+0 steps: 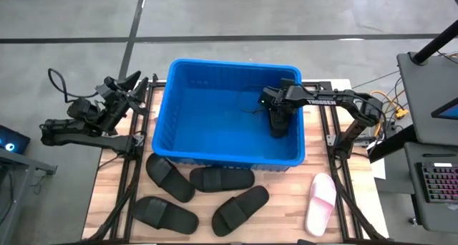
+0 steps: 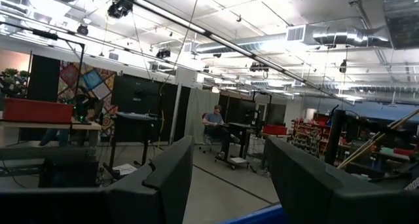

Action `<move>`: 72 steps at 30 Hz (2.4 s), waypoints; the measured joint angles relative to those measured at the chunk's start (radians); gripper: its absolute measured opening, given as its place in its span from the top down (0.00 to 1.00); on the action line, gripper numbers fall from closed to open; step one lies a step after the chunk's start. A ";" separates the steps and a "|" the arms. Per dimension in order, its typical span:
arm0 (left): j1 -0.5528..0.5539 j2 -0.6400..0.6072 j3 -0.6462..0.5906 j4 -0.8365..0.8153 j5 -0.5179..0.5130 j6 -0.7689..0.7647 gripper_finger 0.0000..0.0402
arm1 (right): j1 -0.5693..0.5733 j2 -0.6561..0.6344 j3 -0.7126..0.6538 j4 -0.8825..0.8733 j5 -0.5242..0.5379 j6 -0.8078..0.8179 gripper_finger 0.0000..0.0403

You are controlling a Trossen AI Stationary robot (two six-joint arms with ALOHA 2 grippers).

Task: Pick and place slides into bin
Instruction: Put the black slide into the blue bin, then put the pink slide into the blue bin

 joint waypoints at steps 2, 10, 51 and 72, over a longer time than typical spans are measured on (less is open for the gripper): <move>0.000 0.000 0.000 -0.003 0.000 0.000 0.55 | 0.000 0.000 0.007 -0.006 -0.004 0.000 0.97; 0.000 0.001 0.000 -0.002 0.000 -0.001 0.55 | -0.007 0.004 0.067 -0.095 -0.063 -0.013 0.84; 0.000 0.000 0.000 -0.006 0.000 0.000 0.55 | -0.015 0.003 0.305 -0.519 -0.219 0.187 0.48; 0.000 0.000 0.000 -0.006 0.000 0.000 0.55 | -0.013 0.002 0.670 -0.504 -0.213 0.428 0.49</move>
